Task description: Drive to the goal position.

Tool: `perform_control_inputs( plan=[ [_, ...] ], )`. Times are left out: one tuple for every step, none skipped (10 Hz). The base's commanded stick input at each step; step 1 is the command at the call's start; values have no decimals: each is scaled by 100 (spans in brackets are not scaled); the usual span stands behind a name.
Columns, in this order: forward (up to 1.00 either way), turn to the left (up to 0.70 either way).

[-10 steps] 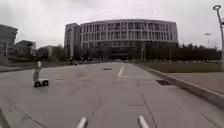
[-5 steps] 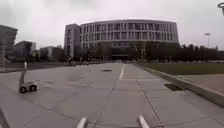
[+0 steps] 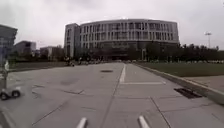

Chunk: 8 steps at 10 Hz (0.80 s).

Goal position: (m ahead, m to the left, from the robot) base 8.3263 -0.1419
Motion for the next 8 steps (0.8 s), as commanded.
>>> perform_control_inputs(
  plan=[
    [100, -13],
    [100, -14],
    [100, -11],
    [100, -21],
    [100, -22],
    [100, -8],
    [100, -4],
    [100, -2]
  ],
)
